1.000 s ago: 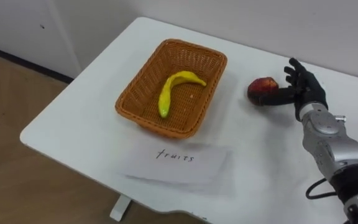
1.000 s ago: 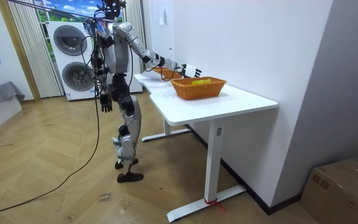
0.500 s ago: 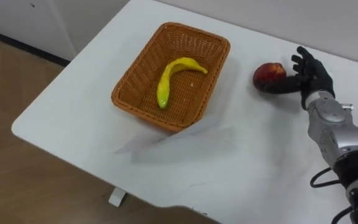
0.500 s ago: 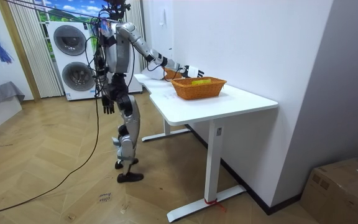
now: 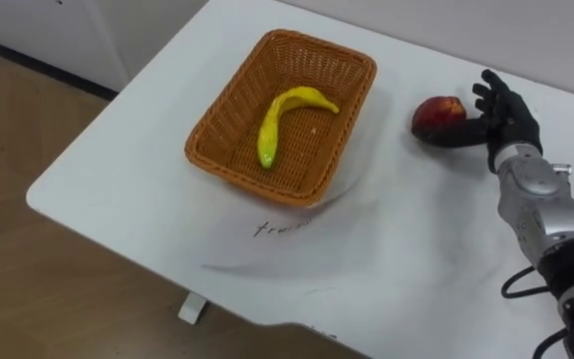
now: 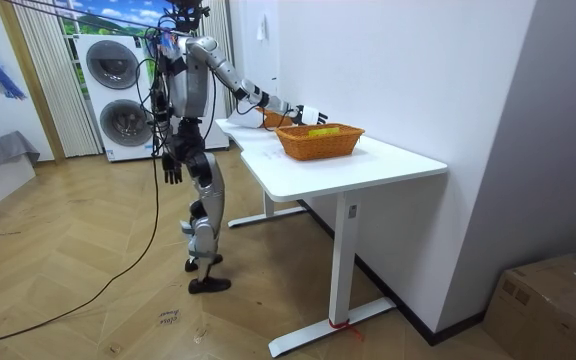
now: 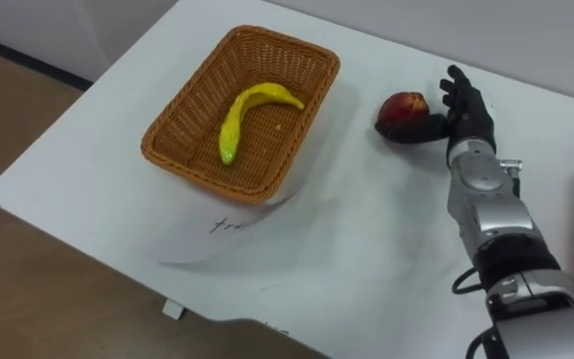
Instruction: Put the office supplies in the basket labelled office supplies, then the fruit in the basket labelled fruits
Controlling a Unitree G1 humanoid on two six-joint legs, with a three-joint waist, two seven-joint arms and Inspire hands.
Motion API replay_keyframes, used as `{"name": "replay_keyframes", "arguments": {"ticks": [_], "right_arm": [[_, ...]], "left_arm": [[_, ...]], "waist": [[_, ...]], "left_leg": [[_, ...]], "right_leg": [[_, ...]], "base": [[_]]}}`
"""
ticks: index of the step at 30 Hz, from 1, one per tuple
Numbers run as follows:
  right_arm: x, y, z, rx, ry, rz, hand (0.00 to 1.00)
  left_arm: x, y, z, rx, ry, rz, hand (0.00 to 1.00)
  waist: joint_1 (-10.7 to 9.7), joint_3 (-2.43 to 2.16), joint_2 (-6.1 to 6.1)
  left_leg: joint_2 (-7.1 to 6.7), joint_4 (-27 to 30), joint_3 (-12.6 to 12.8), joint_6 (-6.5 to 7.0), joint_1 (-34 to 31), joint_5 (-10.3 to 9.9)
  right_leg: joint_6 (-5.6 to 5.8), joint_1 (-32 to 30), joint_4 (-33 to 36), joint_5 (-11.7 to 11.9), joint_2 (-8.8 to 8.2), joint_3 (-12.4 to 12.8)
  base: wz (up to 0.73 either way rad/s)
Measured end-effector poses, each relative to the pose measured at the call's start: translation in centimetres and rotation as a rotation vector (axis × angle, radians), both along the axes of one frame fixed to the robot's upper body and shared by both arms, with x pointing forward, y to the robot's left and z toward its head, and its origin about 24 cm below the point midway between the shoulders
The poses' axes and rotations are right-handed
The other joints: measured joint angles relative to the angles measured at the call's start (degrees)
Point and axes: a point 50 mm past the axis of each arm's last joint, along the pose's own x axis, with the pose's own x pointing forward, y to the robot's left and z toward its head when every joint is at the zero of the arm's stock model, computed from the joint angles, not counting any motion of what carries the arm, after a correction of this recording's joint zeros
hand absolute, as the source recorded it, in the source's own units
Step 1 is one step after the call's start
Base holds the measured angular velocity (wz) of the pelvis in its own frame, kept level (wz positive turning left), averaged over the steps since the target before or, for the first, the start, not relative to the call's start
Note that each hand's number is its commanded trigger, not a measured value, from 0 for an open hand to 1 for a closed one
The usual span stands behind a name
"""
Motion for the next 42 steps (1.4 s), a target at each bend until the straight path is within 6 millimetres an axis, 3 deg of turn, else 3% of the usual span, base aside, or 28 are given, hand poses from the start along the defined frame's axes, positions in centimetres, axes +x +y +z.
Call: {"name": "replay_keyframes", "arguments": {"ticks": [12,17,23,28,42], "right_arm": [[0.0,0.1,0.0,-0.025,0.005,0.021,0.0],[0.1,0.8,-0.2,-0.25,0.041,0.111,0.0],[0.2,1.0,0.0,-0.361,0.055,0.167,0.0],[0.2,1.3,-0.3,-0.37,0.076,0.199,0.0],[0.1,1.5,-0.8,-0.363,0.119,0.24,0.0]], "left_arm": [[0.2,-0.2,0.0,-0.005,-0.007,-0.013,0.0],[0.4,-0.1,0.0,-0.003,-0.008,-0.018,0.0],[0.3,0.0,0.0,-0.003,0.004,-0.052,0.0],[0.8,0.2,0.1,-0.008,0.001,-0.065,0.0],[1.7,0.5,0.2,-0.005,-0.015,-0.072,0.0]], "waist": [[0.0,-0.07,0.05],[0.2,-0.13,-0.04],[0.2,-0.14,-0.15],[0.3,0.06,-0.79],[0.5,-0.07,-1.59]], "left_leg": [[0.04,0.0,0.1,0.0,0.0,0.0],[0.08,0.1,0.1,0.0,-0.4,0.0],[-0.01,0.2,0.2,0.11,-0.7,0.2],[0.01,0.7,0.1,0.11,-0.9,0.2],[-0.02,1.1,0.0,0.12,-0.9,0.2]], "right_leg": [[0.0,0.0,0.1,0.0,0.0,0.2],[-0.01,-0.7,0.3,0.0,0.01,0.0],[-0.01,-1.3,1.1,0.0,-0.26,0.2],[-0.03,-1.3,1.3,0.0,-0.22,0.3],[-0.09,-1.3,1.9,0.0,-0.14,0.3]], "base": [[0.0],[0.0],[0.0],[0.0],[0.0]]}}
